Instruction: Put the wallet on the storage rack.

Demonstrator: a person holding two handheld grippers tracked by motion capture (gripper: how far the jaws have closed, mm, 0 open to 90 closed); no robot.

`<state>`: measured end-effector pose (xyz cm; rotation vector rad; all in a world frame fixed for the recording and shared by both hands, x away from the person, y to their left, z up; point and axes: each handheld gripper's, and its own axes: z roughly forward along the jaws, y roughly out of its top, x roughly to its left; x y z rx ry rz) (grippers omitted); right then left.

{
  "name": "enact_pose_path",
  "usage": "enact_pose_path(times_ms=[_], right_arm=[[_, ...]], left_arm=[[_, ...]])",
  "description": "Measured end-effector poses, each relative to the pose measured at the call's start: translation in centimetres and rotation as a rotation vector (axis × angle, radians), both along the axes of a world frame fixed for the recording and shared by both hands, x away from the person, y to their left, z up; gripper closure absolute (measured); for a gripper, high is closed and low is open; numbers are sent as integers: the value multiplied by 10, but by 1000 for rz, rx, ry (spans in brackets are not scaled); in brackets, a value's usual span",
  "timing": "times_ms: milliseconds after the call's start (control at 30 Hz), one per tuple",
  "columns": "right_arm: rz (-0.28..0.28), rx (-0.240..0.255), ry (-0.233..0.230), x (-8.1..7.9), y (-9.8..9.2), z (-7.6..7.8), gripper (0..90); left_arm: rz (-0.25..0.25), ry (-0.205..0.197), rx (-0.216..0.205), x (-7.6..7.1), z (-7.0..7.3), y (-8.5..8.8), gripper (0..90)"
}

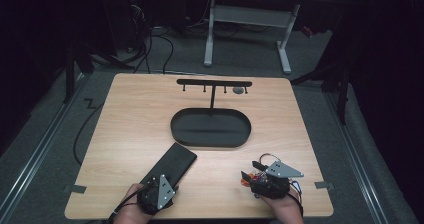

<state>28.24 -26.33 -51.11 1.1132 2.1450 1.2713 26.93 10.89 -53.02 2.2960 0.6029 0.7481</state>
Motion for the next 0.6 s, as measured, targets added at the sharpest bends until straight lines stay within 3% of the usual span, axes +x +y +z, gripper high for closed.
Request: enact_pose_path(times_ms=[133, 233, 400, 467, 600], right_arm=[[0, -4, 5, 1, 1, -1, 413], [7, -10, 3, 0, 3, -1, 413], [2, -9, 6, 0, 2, -1, 414], [0, -3, 8, 0, 1, -1, 414], [-1, -5, 9, 0, 1, -1, 415]], left_arm=[[6, 2, 13, 0, 1, -1, 520], [17, -15, 27, -1, 2, 1, 601], [22, -8, 11, 1, 4, 5, 676], [21, -22, 21, 0, 5, 4, 737], [16, -61, 20, -4, 6, 5, 776]])
